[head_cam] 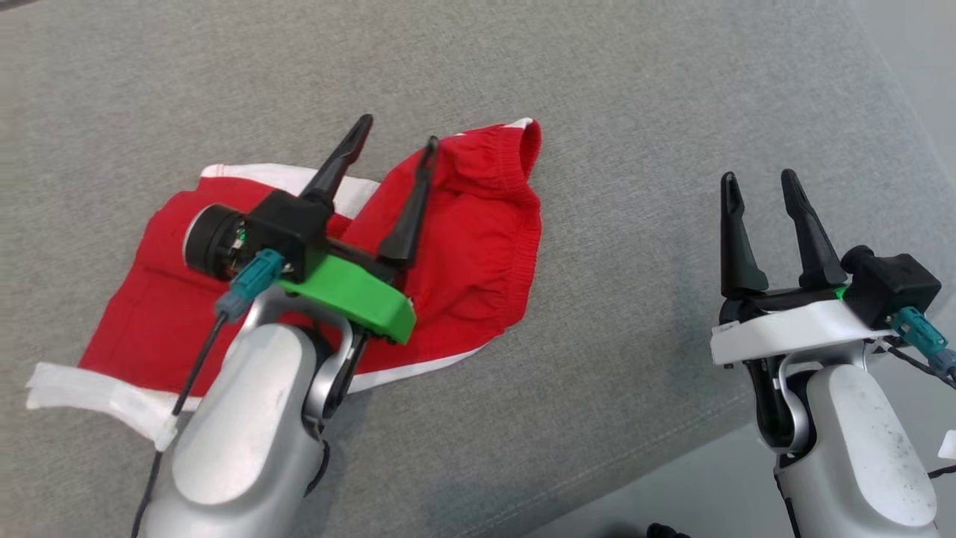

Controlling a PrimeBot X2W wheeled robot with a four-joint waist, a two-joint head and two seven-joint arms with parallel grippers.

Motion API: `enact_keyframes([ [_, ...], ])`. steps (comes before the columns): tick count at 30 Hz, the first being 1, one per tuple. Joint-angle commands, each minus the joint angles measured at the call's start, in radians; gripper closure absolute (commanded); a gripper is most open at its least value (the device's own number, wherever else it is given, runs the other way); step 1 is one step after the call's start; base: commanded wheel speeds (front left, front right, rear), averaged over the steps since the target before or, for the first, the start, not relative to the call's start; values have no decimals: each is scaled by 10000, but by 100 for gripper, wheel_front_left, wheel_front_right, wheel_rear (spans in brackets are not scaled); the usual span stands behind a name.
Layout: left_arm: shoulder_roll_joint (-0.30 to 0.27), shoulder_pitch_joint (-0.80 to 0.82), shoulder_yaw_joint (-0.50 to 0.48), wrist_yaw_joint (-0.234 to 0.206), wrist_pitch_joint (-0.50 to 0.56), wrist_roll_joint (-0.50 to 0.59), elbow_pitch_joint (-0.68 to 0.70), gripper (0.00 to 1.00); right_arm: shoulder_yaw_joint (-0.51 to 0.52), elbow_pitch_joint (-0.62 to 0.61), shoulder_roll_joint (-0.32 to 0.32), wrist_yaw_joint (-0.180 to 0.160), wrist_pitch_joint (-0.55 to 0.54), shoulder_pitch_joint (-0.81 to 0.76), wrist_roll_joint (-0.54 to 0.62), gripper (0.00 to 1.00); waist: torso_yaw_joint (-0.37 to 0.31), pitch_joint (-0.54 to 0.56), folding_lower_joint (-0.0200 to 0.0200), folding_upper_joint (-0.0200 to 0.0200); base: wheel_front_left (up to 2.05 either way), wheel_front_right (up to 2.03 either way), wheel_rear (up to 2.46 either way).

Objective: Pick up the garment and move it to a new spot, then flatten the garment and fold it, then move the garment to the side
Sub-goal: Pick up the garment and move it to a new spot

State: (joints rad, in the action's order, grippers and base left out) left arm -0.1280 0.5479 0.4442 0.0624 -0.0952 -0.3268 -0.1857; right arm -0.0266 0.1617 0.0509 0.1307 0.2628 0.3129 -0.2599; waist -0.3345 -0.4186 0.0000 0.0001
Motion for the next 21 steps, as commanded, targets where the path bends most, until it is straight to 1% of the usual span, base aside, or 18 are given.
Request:
enact_keyframes([
  [1, -88, -221, -159, -118, -165, -170, 12, 0, 46, 26, 9, 1, 36, -32, 92, 0, 718, 613, 0, -1, 0, 0, 0],
  [6, -357, -766, -1031, -619, -691, -575, 75, 0, 147, 98, 16, -1, 36, -179, 360, 0, 1375, 1033, 0, -1, 0, 0, 0],
  [14, -1110, -1825, -2431, -1248, -1165, -1095, 288, 0, 215, 180, 13, 1, -28, -376, 744, 0, 2311, 1509, 0, -1, 0, 0, 0],
  [17, -1385, -2285, -2859, -1417, -1298, -1220, 422, 0, 212, 174, 19, -1, -133, -452, 893, 0, 2549, 1681, 0, -1, 0, 0, 0],
  [21, -1605, -2871, -3267, -1541, -1386, -1367, 674, 0, 229, 100, 16, 1, -253, -587, 1034, 0, 2788, 1925, 0, -1, 0, 0, 0],
])
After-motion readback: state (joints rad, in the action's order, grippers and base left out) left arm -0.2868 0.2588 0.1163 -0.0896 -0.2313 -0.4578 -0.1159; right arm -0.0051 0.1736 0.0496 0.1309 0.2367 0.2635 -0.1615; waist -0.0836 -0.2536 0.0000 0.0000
